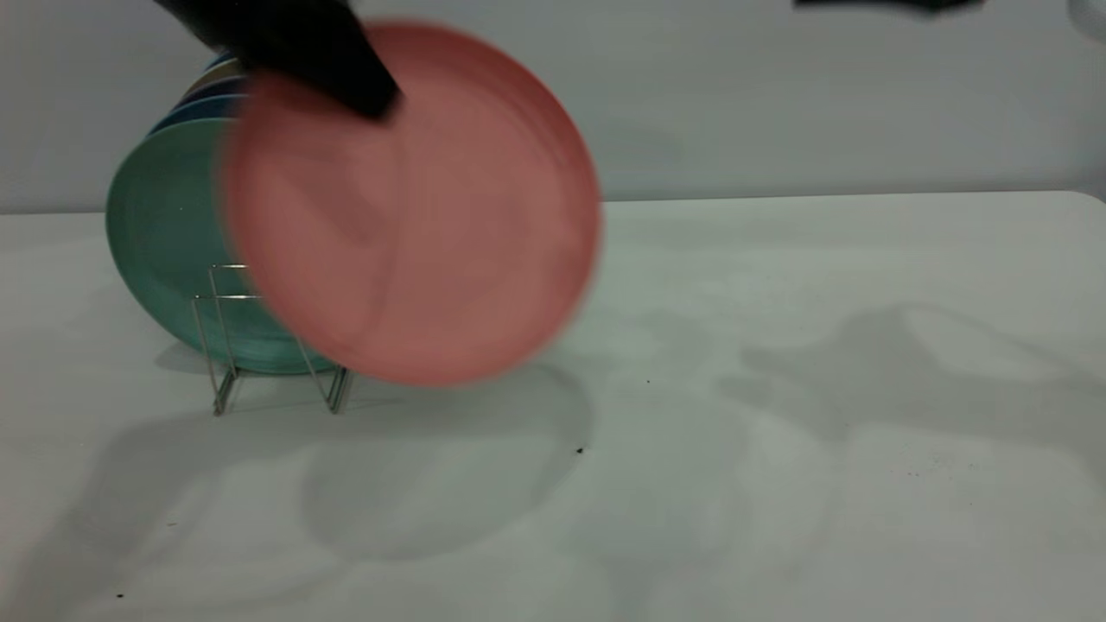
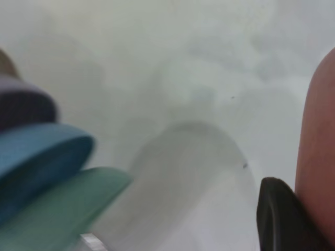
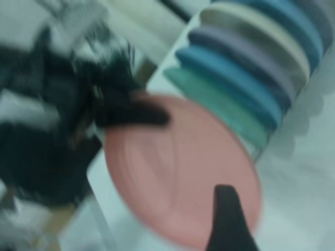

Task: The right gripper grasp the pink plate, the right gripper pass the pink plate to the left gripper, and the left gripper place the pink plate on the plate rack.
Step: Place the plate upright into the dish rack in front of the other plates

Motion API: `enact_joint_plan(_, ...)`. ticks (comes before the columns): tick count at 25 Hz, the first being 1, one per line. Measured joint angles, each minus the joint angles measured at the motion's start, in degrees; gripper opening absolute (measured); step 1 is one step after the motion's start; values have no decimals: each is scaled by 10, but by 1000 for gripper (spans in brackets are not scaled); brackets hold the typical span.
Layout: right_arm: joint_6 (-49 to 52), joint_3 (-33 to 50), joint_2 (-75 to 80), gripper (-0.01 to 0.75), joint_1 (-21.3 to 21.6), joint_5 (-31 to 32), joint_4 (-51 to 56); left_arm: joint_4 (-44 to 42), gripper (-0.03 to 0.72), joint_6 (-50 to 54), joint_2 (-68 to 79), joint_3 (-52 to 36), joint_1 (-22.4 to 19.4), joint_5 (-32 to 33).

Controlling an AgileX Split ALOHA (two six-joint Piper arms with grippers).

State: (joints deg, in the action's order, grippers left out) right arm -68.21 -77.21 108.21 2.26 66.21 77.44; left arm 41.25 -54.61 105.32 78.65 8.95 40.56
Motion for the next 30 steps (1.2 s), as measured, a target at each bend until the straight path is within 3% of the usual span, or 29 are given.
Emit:
enact_joint_plan(8,143,24,-216,393,-24,23,-195,-41,107,-241,-88,0,-82,46)
enact_joint_plan(15,194,165,-397,347,-34,30,-247,-46,107,-481,-90,0,-99,38)
enact_joint_plan(22,288,297,-569,347,-34,37,-344,-37,107,-592,-80,0,-99,-11)
enact_joint_plan(30,382,376,-736,347,-34,30,-482,-35,107,-631,-45,0,-99,-4)
